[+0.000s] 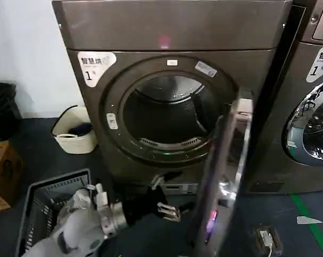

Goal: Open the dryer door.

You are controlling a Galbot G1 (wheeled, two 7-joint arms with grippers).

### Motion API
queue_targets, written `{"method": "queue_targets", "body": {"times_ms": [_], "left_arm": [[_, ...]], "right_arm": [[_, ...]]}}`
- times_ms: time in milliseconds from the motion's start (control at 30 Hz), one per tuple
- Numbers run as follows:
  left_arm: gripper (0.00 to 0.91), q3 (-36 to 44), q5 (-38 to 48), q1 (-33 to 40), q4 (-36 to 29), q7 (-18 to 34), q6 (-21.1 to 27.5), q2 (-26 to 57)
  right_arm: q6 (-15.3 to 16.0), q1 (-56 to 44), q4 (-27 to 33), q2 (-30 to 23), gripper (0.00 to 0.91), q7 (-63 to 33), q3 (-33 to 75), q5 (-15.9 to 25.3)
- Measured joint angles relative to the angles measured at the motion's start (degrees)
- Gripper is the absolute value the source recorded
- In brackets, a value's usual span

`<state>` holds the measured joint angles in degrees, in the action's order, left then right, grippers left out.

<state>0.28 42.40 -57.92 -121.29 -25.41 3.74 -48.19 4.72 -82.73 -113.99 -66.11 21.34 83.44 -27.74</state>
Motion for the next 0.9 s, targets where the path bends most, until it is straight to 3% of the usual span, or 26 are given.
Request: {"method": "queue_targets", "body": {"times_ms": [133, 533, 900], "left_arm": [[0.907, 2.7, 0.6, 1.4, 0.5, 0.1, -0.9, 0.0], [0.907, 10.1, 0.3, 7.1, 3.9, 0.0, -2.0, -1.9], [0.907, 15.4, -2.1, 11.0, 7.0, -0.6, -3.3, -5.2]], "right_arm": [[1.0, -1.6, -0.3, 0.2, 0.907, -4.7, 2.6, 2.2], [5.4, -5.1, -0.9, 1.7, 0.907, -12.7, 10.6, 2.9], [6.2, -7.3, -0.6, 1.9, 0.907, -12.4, 16.4, 4.0]]}}
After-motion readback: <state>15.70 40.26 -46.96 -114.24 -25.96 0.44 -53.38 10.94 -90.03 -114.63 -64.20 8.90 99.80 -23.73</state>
